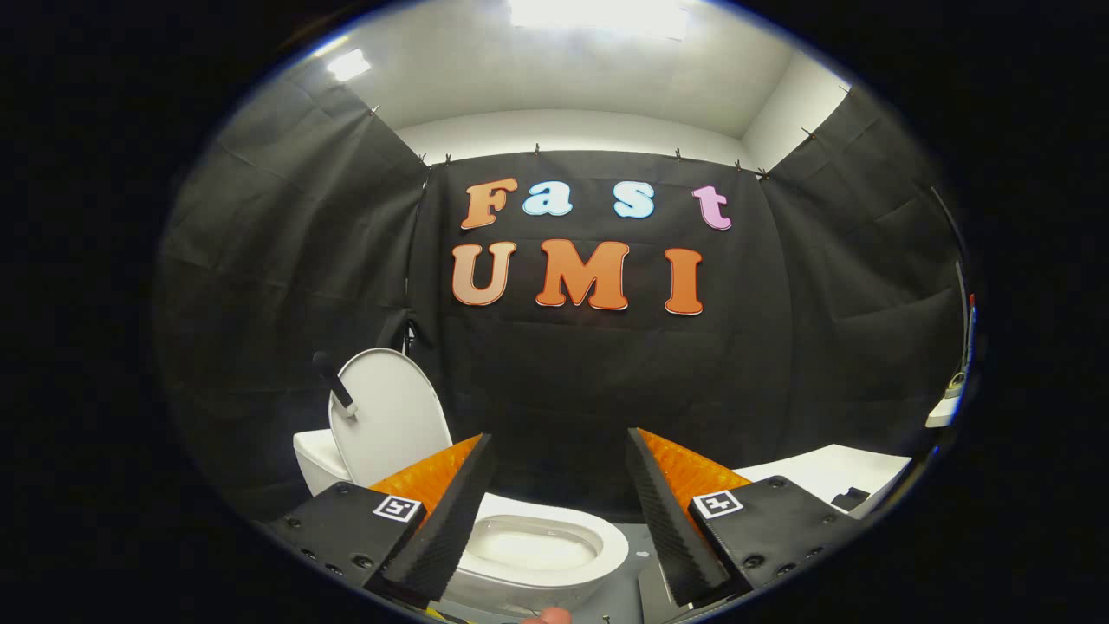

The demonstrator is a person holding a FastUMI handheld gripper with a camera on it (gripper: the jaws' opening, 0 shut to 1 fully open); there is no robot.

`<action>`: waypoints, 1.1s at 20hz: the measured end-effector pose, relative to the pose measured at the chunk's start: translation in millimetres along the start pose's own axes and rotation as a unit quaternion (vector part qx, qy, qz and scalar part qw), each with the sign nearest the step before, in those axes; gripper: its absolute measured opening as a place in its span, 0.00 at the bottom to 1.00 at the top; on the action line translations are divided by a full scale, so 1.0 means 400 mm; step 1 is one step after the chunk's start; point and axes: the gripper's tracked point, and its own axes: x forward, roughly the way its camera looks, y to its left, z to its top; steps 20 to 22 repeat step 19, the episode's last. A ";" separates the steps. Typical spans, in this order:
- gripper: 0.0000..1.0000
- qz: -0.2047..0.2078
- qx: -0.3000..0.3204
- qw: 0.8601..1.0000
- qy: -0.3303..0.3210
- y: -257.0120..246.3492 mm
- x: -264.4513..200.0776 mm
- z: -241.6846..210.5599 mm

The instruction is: Open the toilet lid.

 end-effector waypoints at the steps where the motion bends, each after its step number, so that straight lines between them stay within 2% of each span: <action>1: 0.98 -0.001 0.000 1.000 0.000 -0.002 0.003 0.001; 22: 0.98 -0.002 -0.001 1.000 0.001 -0.004 -0.004 -0.003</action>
